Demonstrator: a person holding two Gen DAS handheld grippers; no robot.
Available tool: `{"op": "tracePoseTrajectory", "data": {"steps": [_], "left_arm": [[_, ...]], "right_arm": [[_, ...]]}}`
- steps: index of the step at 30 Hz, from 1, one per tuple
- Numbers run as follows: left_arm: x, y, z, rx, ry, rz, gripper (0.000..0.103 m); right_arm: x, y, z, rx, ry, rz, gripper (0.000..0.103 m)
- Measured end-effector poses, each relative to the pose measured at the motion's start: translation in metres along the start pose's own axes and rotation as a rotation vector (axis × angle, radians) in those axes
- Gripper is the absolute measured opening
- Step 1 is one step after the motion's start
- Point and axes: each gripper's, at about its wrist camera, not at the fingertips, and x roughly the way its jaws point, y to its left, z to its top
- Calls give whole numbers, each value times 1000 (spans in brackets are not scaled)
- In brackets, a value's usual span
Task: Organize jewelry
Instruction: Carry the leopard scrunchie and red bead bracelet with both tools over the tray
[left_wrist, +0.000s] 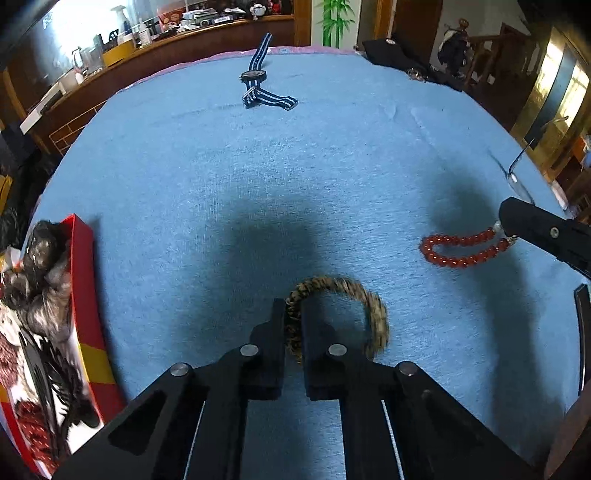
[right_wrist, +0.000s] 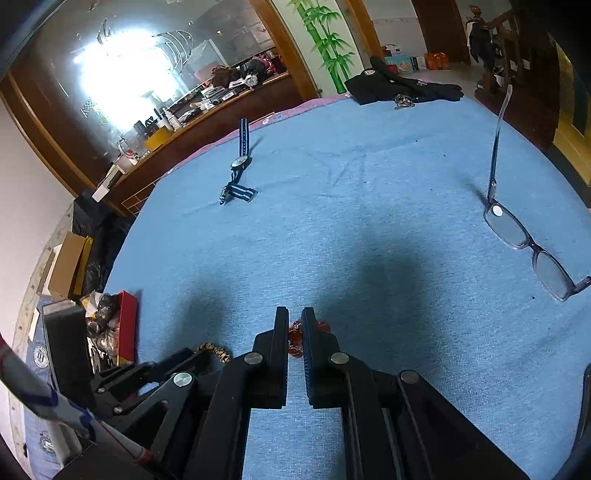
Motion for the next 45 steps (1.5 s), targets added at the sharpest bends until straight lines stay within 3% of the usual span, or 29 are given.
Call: {"op": "tracePoseTrajectory", "data": {"steps": [3, 11, 24, 32, 45], "left_arm": [[-8, 2, -7, -20, -5, -62, 5], [-57, 10, -19, -48, -98, -137, 5], [-120, 17, -59, -44, -185, -211, 5], [-154, 21, -79, -31, -234, -229, 5], [-189, 40, -101, -56, -297, -234, 5]], "right_arm": [[-5, 1, 0, -7, -17, 15, 7], [-33, 15, -4, -74, -120, 58, 7], [-93, 39, -57, -84, -145, 170, 7], [-134, 64, -79, -135, -187, 183, 7], [-154, 95, -97, -197, -191, 199, 7]]}}
